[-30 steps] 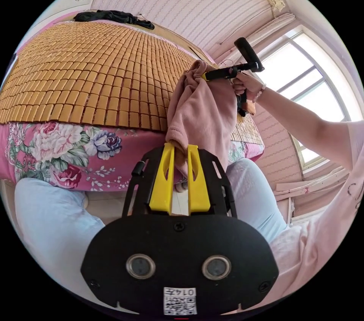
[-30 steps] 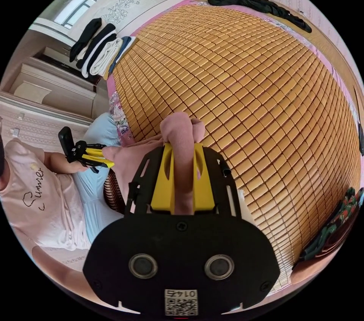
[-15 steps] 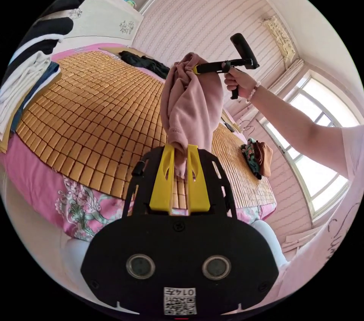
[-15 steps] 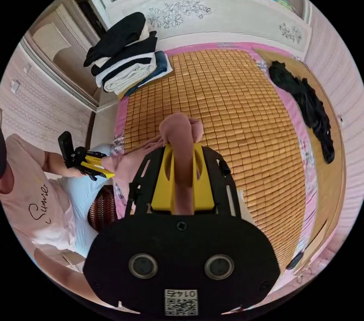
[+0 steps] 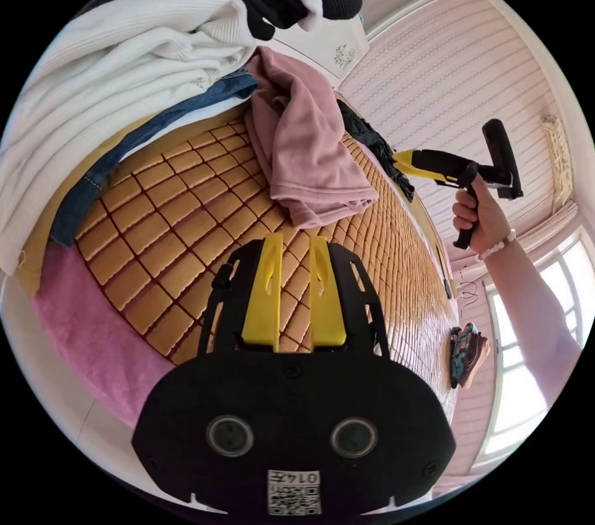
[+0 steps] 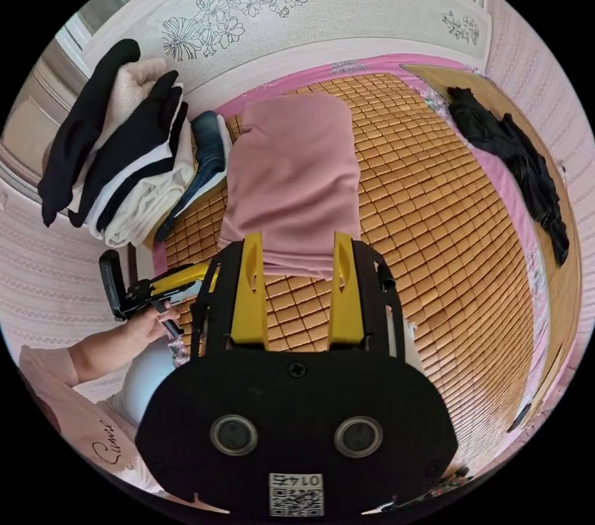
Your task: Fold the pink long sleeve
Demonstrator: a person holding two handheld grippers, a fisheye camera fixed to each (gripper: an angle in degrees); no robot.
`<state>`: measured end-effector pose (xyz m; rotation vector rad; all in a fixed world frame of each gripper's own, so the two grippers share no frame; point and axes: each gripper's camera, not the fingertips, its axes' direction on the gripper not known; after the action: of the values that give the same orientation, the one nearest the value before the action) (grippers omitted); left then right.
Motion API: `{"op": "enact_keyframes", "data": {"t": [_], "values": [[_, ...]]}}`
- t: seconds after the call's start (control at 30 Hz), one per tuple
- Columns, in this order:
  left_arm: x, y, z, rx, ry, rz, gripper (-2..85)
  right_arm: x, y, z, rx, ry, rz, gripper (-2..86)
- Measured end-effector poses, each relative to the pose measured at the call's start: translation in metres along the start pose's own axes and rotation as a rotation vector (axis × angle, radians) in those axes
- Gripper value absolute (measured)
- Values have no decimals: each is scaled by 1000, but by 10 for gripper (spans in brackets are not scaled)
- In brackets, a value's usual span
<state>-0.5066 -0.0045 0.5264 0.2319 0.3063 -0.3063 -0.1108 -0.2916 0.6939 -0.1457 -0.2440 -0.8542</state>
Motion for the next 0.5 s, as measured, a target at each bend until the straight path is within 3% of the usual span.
{"op": "enact_keyframes", "data": {"t": [0.07,0.27,0.5], "values": [[11,20,-20,-24,33,82,66,4,42,-11,11,-121,2,105],[94,102,-89,39,-55,434,79,-47,217,-62,-20,54,1,109],[147,175,-124,-16,39,462,89,-121,421,-71,-32,110,256,118]]}}
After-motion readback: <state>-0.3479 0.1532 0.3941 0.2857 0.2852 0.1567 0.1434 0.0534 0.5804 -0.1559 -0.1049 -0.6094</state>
